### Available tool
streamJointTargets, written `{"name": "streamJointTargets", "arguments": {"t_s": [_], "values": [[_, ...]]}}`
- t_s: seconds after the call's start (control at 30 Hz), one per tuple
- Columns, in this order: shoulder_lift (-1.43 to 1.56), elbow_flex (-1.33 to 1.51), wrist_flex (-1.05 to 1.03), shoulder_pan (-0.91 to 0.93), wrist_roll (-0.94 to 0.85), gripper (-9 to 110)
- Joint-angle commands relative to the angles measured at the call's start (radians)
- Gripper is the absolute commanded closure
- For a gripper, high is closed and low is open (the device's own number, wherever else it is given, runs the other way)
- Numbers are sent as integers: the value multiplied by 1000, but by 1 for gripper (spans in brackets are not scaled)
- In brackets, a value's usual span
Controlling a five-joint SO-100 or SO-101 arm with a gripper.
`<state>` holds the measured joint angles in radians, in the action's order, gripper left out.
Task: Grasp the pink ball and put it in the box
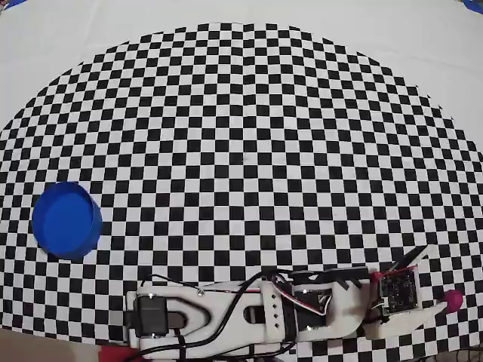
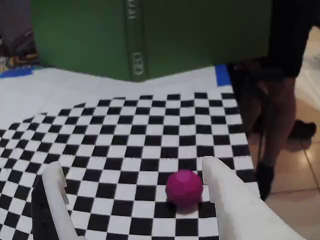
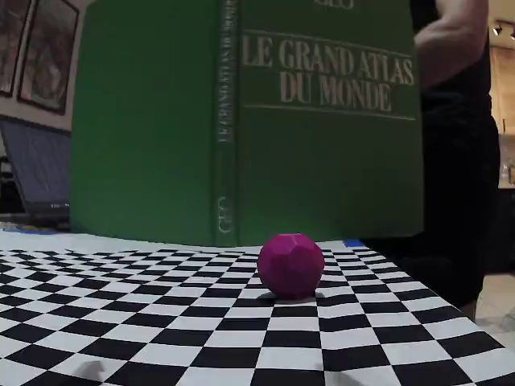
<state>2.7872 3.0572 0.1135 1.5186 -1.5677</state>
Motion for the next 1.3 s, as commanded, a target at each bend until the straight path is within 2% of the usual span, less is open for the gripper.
{"name": "streamJointTargets", "arguments": {"t_s": [0.0,1.27], "values": [[-37,-58,18,12,-8,69],[-525,-318,130,44,-9,69]]}}
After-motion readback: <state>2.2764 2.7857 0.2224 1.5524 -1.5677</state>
